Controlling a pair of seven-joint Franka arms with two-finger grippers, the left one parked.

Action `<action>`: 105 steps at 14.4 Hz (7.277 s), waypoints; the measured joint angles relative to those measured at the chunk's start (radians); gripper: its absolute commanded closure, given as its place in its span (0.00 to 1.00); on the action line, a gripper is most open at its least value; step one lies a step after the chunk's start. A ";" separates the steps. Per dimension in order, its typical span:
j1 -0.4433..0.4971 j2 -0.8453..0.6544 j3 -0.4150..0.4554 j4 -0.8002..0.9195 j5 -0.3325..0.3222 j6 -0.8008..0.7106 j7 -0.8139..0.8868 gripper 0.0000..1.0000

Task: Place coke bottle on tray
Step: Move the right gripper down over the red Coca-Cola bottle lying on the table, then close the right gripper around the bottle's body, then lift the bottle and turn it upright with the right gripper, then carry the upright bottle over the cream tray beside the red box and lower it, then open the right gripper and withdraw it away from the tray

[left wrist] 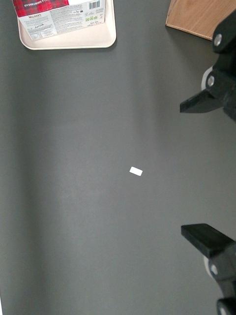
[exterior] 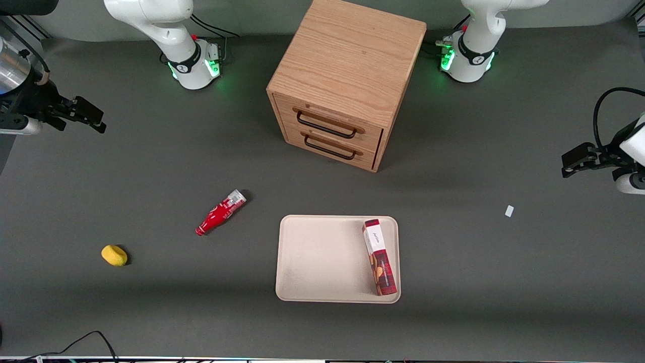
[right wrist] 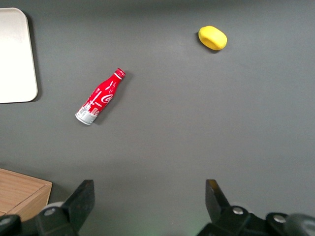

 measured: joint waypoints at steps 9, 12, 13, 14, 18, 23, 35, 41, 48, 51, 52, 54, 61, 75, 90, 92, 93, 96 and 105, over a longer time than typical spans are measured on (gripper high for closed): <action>0.012 0.091 0.072 -0.001 0.035 0.041 0.170 0.00; 0.020 0.195 0.123 -0.004 0.038 0.135 0.371 0.00; 0.020 0.236 0.135 -0.009 0.038 0.175 0.434 0.00; 0.021 0.276 0.142 -0.018 0.038 0.219 0.493 0.00; 0.031 0.404 0.157 -0.063 0.035 0.373 0.669 0.00; 0.069 0.561 0.161 -0.093 -0.016 0.550 0.846 0.00; 0.078 0.774 0.170 -0.126 -0.065 0.794 0.945 0.11; 0.078 0.793 0.170 -0.137 -0.067 0.833 0.946 1.00; 0.078 0.794 0.170 -0.123 -0.070 0.842 0.946 1.00; 0.078 0.761 0.170 -0.051 -0.074 0.735 0.941 1.00; 0.078 0.744 0.170 -0.008 -0.075 0.673 0.935 1.00; 0.078 0.714 0.172 0.097 -0.076 0.555 0.906 1.00; 0.124 0.731 0.198 0.464 -0.076 0.367 0.614 1.00; 0.373 1.192 0.199 0.813 -0.076 0.585 0.383 1.00; 0.380 1.343 0.165 0.812 -0.088 0.814 0.400 0.00; 0.382 1.346 0.162 0.807 -0.094 0.838 0.400 0.00; 0.383 1.347 0.161 0.806 -0.094 0.846 0.400 0.00; 0.384 1.344 0.160 0.810 -0.095 0.856 0.400 0.00; 0.287 1.056 0.145 0.725 -0.102 0.583 0.365 0.00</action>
